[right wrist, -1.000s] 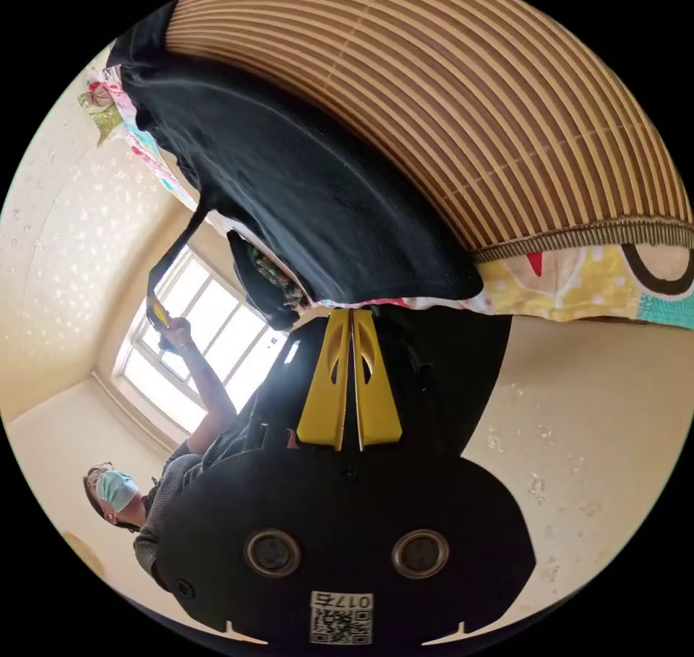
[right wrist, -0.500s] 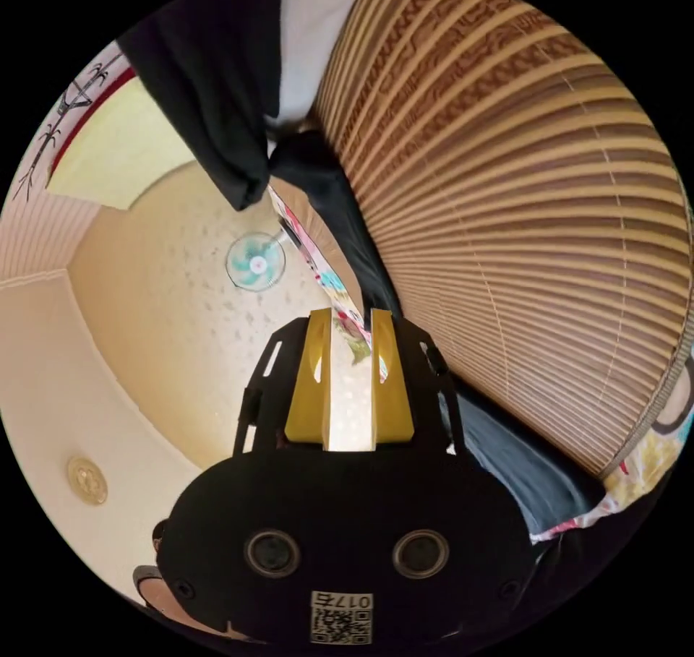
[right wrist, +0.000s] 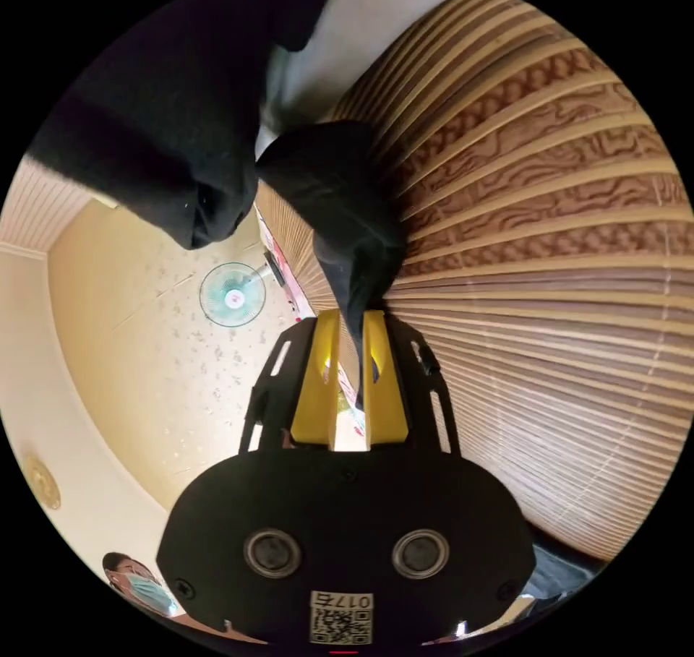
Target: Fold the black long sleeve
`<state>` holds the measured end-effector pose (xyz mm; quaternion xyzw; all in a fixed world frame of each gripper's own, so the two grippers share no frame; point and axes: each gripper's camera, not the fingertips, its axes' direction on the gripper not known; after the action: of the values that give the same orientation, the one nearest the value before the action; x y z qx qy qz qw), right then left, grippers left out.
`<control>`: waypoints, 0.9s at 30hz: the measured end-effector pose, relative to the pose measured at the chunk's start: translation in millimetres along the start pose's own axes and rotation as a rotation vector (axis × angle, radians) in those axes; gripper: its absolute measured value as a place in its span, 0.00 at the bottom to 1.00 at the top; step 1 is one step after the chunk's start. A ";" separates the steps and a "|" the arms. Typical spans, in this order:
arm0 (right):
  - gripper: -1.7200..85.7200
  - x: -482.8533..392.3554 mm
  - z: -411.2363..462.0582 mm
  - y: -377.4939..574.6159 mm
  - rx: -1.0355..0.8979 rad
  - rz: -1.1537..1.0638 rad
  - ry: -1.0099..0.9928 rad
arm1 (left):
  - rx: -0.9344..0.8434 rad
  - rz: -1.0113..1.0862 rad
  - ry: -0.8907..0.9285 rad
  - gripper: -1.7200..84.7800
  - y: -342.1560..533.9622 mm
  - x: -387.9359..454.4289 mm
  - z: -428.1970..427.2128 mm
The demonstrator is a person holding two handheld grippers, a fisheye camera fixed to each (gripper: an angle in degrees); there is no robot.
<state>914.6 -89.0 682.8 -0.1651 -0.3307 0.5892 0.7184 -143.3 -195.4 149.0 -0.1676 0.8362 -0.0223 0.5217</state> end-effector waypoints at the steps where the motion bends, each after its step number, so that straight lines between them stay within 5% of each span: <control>1: 0.07 -3.5 8.7 10.5 0.007 -0.016 -0.039 | 0.012 -0.006 0.017 0.10 -0.8 1.3 -1.9; 5: 0.06 -62.3 53.2 59.1 -0.104 -0.301 0.000 | 0.020 0.024 0.028 0.09 -7.5 15.1 -7.4; 8: 0.06 -138.3 122.6 147.4 -0.333 -0.715 0.169 | 0.012 0.027 0.040 0.09 -10.9 20.3 -11.3; 13: 0.10 -163.3 255.2 387.9 -0.943 -1.471 0.396 | 0.008 0.031 0.027 0.09 -12.5 20.2 -22.6; 15: 0.12 -128.8 288.8 447.5 -1.174 -1.601 0.517 | 0.018 0.014 0.031 0.09 -10.5 16.2 -29.4; 20: 0.13 -38.4 323.3 490.3 -1.348 -1.555 0.732 | 0.058 -0.058 0.013 0.10 -2.1 -1.6 -58.3; 27: 0.13 42.4 272.8 395.8 -1.167 -1.098 0.903 | 0.211 -0.296 -0.243 0.16 17.5 -59.4 -127.5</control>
<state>443.7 9.3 644.7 -0.5355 -0.2957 -0.2155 0.7611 -236.3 -178.5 254.7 -0.2344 0.7264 -0.1654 0.6245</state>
